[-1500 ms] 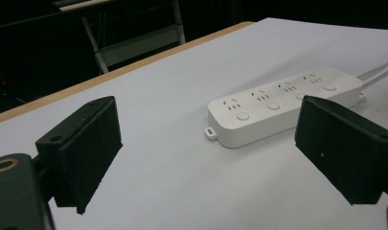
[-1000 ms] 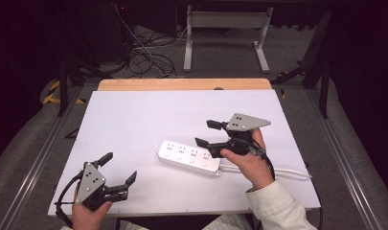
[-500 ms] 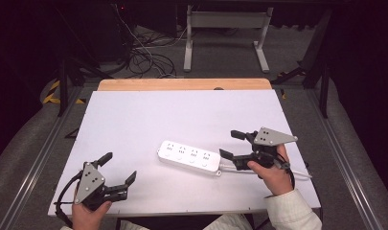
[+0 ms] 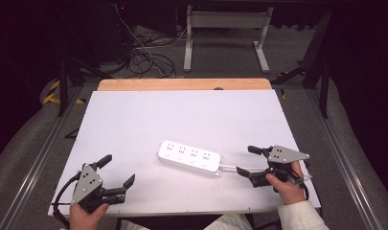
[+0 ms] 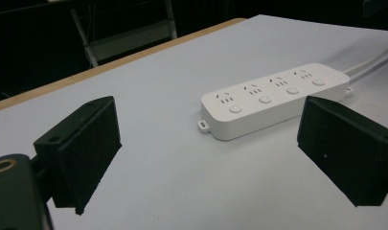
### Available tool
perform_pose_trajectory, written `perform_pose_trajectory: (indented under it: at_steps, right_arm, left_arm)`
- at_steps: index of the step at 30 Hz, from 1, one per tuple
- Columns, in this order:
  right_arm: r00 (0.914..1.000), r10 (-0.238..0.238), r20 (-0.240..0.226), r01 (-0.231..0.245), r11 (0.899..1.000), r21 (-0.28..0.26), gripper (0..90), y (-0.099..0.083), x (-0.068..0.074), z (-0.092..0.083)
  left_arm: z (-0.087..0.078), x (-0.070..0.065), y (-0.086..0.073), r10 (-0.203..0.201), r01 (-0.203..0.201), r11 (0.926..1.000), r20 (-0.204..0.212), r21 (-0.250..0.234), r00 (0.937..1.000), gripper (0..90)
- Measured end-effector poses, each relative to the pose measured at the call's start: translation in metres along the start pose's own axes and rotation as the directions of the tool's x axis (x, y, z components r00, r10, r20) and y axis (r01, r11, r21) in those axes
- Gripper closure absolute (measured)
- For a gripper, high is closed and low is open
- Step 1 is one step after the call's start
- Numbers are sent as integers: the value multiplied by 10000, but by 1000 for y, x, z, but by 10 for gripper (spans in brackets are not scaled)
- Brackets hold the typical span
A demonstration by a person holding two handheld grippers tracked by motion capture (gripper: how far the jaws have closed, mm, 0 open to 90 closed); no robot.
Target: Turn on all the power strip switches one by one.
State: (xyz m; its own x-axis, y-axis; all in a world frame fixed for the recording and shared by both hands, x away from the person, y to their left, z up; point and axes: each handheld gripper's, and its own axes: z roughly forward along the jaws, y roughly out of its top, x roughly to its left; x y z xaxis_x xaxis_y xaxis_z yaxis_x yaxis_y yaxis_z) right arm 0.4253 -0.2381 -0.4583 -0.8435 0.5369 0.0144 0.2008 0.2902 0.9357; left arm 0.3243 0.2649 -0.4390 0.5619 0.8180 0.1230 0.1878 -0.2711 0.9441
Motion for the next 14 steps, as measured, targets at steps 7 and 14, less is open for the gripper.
perform_pose_trajectory:
  at_steps: [7, 14]
  right_arm:
    - [9994, 314, 163, -312, 9994, -128, 98, -15, 0, -6]
    - [9981, 588, 210, -589, 9983, 45, 99, -19, 0, -5]
  left_arm:
    - [2, -1, -5, 420, -422, 9991, 218, 70, 9989, 78]
    - [4, 5, -7, -127, 113, 9994, 427, 318, 9990, 77]
